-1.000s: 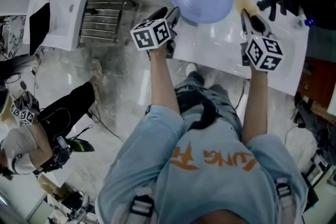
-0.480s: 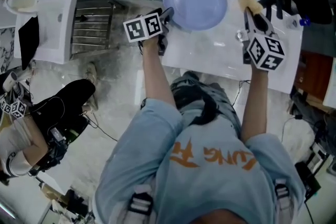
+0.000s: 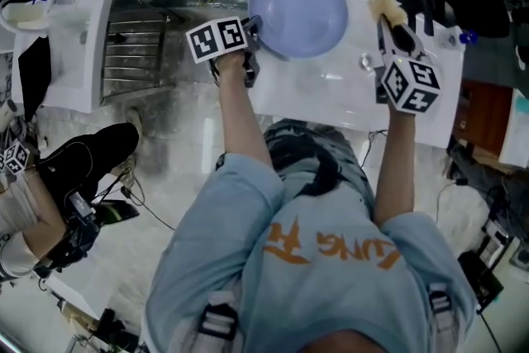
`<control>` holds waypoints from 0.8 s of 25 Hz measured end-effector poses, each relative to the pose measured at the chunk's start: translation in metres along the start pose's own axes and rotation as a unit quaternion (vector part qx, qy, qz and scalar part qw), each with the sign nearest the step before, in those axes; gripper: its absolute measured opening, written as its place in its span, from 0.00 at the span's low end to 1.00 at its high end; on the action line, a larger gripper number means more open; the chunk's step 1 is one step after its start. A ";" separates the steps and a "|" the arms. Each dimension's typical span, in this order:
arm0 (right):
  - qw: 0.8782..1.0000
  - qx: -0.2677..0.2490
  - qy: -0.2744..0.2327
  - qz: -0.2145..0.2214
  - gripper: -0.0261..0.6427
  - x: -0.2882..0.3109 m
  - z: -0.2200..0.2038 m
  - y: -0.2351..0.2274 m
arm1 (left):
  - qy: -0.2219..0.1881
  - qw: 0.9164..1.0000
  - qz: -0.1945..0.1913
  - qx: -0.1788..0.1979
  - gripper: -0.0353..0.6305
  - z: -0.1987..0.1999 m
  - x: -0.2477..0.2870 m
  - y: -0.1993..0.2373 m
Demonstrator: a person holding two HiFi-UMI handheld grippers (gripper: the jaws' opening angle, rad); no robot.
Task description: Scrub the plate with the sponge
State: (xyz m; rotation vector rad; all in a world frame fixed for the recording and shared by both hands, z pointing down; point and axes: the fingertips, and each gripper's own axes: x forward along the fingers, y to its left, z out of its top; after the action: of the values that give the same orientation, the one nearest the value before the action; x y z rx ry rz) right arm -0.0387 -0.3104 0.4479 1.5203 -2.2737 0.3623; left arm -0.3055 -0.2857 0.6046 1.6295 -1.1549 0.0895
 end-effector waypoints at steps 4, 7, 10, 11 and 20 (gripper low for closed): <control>1.000 -0.005 -0.008 0.005 0.11 -0.008 0.005 -0.003 | -0.025 0.999 0.011 -0.030 0.11 -0.001 -0.002 -0.005; 1.000 -0.007 -0.013 0.012 0.11 -0.012 0.007 -0.001 | -0.034 0.999 0.032 -0.020 0.09 -0.006 -0.004 -0.008; 1.000 -0.006 -0.020 0.021 0.11 -0.016 0.010 0.003 | -0.035 0.999 0.039 -0.008 0.09 -0.010 -0.009 -0.016; 0.999 -0.006 -0.022 0.024 0.11 -0.018 0.010 0.005 | -0.036 0.999 0.038 -0.003 0.10 -0.011 -0.012 -0.021; 0.999 0.020 -0.026 0.043 0.11 -0.029 -0.014 0.011 | -0.036 0.997 0.016 0.073 0.10 -0.028 -0.025 -0.067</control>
State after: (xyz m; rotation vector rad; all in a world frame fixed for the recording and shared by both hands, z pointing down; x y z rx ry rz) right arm -0.0363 -0.2763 0.4474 1.4696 -2.3924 0.3977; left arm -0.2580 -0.2523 0.5546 1.7550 -1.2541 0.1402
